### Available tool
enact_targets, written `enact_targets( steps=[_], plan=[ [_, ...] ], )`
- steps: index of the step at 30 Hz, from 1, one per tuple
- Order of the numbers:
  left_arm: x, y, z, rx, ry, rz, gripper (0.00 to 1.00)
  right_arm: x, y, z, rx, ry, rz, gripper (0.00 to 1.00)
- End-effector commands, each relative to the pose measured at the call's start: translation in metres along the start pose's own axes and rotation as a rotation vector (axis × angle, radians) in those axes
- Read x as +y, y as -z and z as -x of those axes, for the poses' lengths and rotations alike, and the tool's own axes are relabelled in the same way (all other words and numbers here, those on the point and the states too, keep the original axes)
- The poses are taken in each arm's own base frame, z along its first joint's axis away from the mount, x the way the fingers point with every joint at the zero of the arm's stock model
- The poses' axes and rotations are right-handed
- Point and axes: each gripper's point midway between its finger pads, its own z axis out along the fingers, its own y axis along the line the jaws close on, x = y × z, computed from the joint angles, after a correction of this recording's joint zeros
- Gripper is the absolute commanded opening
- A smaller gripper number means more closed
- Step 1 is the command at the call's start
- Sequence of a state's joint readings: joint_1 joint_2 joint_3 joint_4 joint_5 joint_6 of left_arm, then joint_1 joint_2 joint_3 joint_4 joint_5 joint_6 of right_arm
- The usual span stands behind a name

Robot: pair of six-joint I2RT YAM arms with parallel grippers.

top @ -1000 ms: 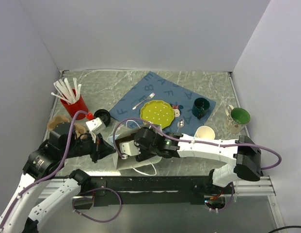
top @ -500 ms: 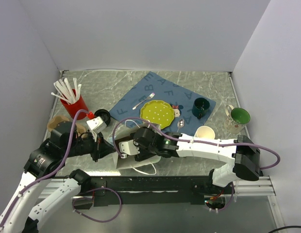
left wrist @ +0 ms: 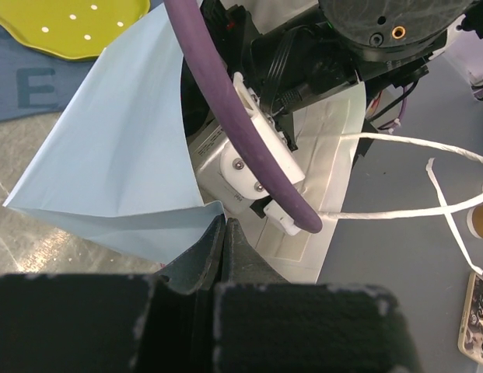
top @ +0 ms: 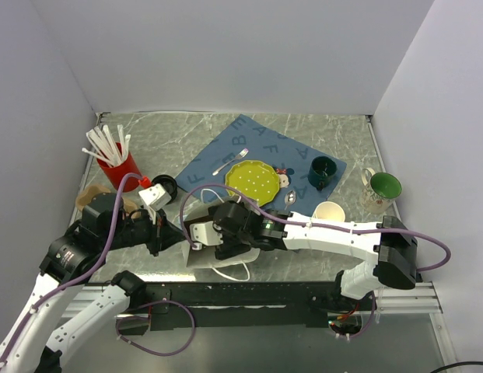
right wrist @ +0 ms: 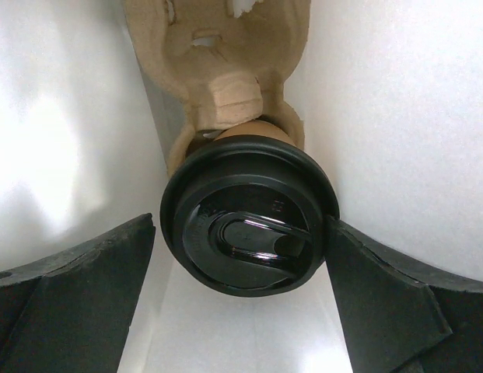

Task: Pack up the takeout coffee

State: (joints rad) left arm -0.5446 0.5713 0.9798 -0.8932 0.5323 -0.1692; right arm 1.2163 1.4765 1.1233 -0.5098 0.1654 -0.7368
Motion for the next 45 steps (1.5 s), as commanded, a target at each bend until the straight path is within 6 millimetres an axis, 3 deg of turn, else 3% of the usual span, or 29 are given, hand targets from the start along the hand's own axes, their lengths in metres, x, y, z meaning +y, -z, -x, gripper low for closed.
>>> enact_targets(
  steps=[1, 11, 45],
  plan=[
    [-0.001, 0.001, 0.016, -0.057, -0.025, 0.004, 0.01, -0.008, 0.009, 0.005, -0.007, -0.032, -0.003, 0.96],
    [0.001, 0.002, 0.013, -0.049, -0.014, 0.019, 0.01, -0.021, 0.018, 0.002, 0.026, -0.069, -0.051, 1.00],
    [0.004, 0.000, 0.013, -0.038, -0.002, 0.030, 0.01, -0.065, 0.045, 0.009, -0.004, -0.186, -0.176, 1.00]
  ],
)
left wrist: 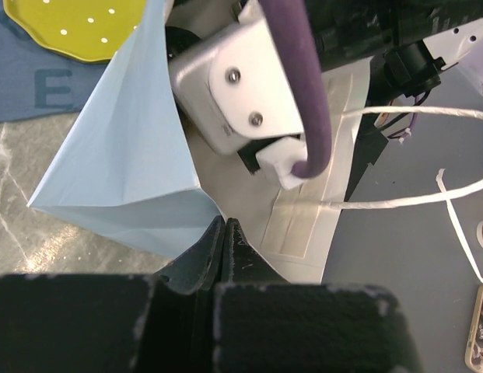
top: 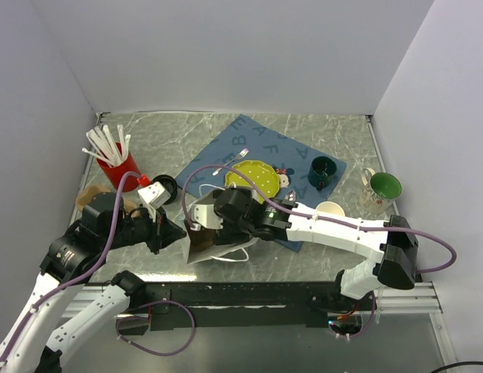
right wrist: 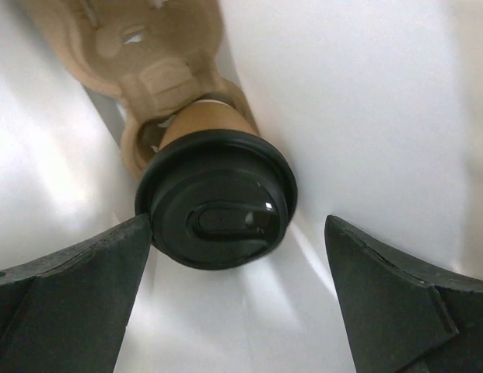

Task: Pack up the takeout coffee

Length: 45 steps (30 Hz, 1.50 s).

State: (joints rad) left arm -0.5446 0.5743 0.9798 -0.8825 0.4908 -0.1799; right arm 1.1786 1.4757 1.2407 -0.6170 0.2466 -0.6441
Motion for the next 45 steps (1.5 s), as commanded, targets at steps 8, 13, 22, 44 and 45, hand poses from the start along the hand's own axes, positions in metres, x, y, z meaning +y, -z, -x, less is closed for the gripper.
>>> enact_targets(
  steps=[8, 13, 22, 44, 45],
  plan=[
    [-0.004, 0.000, 0.011, -0.025, -0.010, -0.015, 0.01, -0.036, 0.023, 0.020, -0.084, -0.073, -0.082, 0.99],
    [-0.003, -0.001, 0.011, -0.021, -0.008, -0.013, 0.01, -0.041, 0.027, 0.025, -0.110, -0.081, -0.082, 0.99],
    [-0.005, -0.003, 0.013, -0.030, -0.024, -0.033, 0.01, -0.028, 0.029, 0.030, -0.142, -0.080, 0.012, 0.92],
    [-0.004, 0.001, 0.039, -0.143, -0.175, -0.022, 0.01, 0.023, 0.022, 0.008, -0.136, -0.016, 0.139, 0.91],
    [-0.003, 0.002, 0.039, -0.144, -0.187, -0.018, 0.01, 0.026, 0.021, 0.008, -0.140, -0.008, 0.151, 0.92]
  ],
)
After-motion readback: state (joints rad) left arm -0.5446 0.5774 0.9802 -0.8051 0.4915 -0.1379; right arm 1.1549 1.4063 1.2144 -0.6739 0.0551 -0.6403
